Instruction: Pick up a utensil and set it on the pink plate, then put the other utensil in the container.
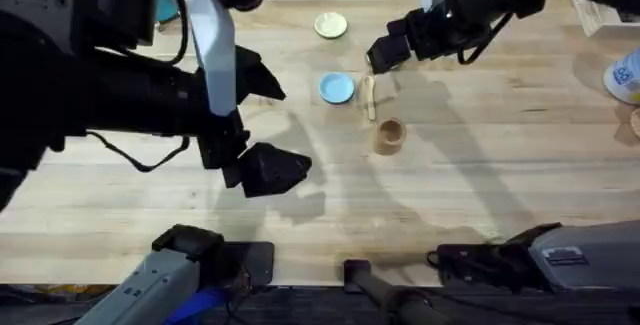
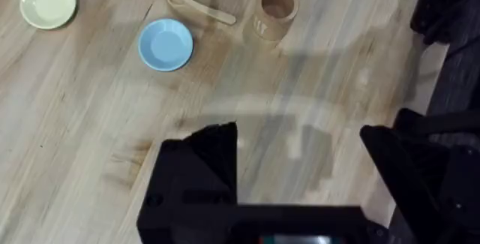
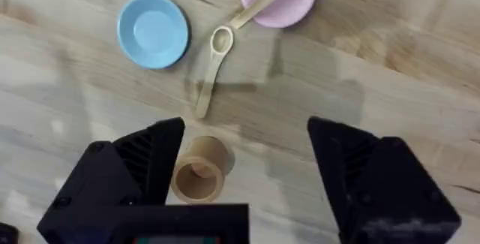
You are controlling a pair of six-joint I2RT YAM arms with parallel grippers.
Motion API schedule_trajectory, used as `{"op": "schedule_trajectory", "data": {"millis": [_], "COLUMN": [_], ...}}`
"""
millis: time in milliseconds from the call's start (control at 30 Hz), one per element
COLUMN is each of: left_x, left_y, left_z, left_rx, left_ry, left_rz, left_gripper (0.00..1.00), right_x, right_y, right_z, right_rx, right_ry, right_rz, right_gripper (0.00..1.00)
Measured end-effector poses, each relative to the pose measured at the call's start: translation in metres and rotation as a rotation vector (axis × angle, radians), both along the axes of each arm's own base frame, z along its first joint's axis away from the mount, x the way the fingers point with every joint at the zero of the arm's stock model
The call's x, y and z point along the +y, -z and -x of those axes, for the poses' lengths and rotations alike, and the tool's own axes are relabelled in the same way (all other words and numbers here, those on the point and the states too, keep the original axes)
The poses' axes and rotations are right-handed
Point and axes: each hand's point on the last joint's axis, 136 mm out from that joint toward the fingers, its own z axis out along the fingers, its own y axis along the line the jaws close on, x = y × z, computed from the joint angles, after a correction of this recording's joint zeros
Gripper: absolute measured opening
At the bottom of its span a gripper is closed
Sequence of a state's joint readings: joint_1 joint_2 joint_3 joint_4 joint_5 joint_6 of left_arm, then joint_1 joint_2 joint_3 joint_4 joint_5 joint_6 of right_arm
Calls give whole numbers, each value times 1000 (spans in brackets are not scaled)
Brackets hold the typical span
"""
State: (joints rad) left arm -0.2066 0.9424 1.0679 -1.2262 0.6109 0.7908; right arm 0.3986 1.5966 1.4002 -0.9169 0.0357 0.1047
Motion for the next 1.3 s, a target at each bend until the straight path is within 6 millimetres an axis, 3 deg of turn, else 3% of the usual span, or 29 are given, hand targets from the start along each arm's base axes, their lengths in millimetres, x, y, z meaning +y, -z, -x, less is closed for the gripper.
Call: {"op": "schedule_trajectory", "data": {"millis": [733,1300], "left_x": [0,-4], "left_y": [1,-2], "left_z": [3,4], "left_rx": [-17,-17], "left_ry": [36,49], "left_rz": [-12,16], "left_gripper": [995,996], "right_x": [-8,2], "right_y": [0,-3], "right_z": [-3,-5], "right_rx": [0,0], "right_ry": [23,31], "right_rz": [0,-62], "right_gripper": [998,998]}}
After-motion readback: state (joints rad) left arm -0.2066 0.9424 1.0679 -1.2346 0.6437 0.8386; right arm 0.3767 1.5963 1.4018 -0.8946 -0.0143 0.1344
